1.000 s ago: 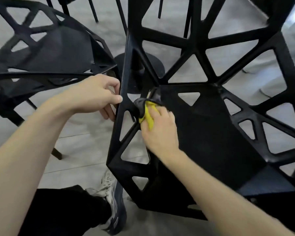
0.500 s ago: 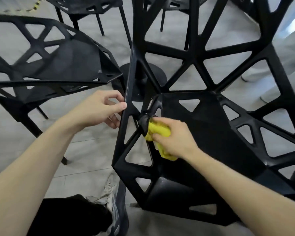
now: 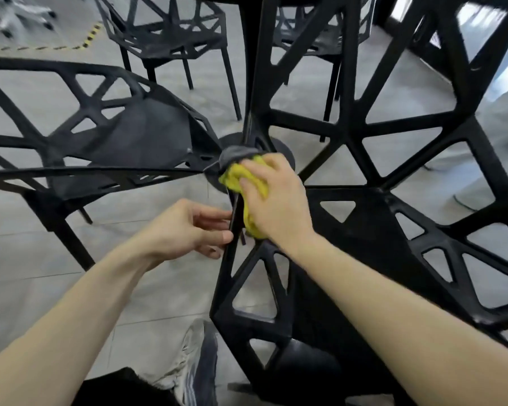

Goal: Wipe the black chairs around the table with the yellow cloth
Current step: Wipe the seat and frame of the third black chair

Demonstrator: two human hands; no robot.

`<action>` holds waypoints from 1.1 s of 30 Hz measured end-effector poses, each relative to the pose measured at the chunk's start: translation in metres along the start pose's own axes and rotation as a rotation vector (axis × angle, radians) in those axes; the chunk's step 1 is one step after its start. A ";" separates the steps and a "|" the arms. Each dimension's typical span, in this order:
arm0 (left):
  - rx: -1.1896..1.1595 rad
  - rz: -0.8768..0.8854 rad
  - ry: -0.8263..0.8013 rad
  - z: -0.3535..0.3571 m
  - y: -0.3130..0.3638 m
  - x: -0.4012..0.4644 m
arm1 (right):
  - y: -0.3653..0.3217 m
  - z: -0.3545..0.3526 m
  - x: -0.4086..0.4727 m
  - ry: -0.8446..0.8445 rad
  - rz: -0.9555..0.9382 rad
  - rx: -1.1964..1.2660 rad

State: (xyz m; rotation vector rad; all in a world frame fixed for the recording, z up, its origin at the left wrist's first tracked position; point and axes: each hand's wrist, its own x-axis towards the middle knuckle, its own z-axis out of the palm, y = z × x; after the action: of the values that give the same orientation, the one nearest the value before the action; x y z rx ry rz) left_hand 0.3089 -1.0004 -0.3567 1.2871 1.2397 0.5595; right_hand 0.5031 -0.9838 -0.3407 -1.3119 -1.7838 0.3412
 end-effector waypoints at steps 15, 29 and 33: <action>-0.015 0.056 -0.025 -0.001 -0.004 -0.001 | 0.023 0.001 0.082 0.124 0.085 -0.088; 0.067 0.060 -0.069 -0.009 0.002 0.009 | 0.081 0.022 0.041 -0.007 0.128 -0.087; 0.109 0.059 -0.073 -0.008 0.009 0.009 | 0.097 -0.025 0.039 -0.156 0.376 -0.164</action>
State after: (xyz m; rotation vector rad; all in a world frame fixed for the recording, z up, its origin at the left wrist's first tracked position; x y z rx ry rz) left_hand 0.3074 -0.9866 -0.3502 1.4271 1.1879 0.4878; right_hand 0.5816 -0.9168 -0.3703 -1.7852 -1.7141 0.5237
